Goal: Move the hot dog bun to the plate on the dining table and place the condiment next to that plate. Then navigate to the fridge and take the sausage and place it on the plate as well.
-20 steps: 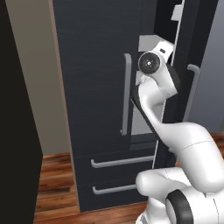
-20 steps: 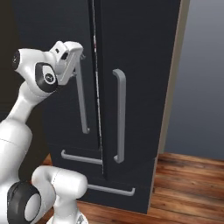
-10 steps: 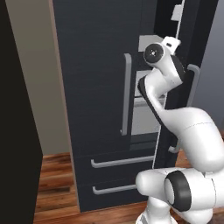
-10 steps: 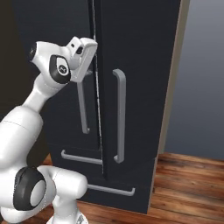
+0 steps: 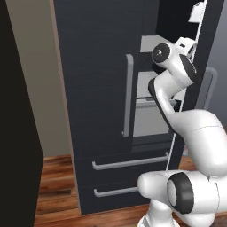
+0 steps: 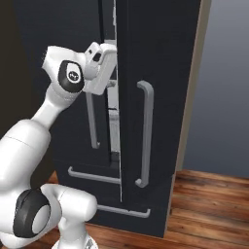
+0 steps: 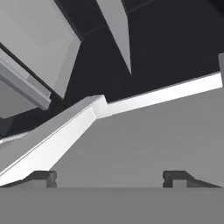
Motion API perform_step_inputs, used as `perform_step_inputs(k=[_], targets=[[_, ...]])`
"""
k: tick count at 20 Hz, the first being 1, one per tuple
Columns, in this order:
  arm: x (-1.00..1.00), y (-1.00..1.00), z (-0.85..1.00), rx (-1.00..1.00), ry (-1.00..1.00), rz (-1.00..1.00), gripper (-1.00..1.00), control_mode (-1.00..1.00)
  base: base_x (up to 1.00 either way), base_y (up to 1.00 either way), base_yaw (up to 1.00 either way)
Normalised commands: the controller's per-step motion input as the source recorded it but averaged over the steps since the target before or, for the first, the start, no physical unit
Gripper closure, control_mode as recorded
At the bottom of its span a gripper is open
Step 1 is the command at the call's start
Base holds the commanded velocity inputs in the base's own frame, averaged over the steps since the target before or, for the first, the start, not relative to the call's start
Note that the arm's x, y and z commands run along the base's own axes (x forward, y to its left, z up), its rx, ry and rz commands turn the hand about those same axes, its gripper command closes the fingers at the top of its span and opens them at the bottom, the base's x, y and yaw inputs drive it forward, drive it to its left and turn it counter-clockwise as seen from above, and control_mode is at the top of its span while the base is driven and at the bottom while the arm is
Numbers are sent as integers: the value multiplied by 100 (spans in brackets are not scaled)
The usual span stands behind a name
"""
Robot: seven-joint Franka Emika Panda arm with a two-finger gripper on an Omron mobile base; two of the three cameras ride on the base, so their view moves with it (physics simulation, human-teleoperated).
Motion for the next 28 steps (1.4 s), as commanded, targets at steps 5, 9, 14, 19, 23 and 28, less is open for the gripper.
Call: perform_step_inputs(k=[5, 9, 14, 19, 23, 28], targets=[[2, -94, 0, 0, 17, -3, -100, -100, 0, 0, 0], [-12, -100, 2, 0, 3, 0, -100, -100, 0, 0, 0], [-12, -100, 10, 1, 0, 0, -100, -100, 0, 0, 0], [0, -93, 5, 4, 1, 0, -100, -100, 0, 0, 0], [0, -78, 0, 7, 0, 0, -100, -100, 0, 0, 0], [-21, -5, 0, 4, -8, 0, -100, -100, 0, 0, 0]])
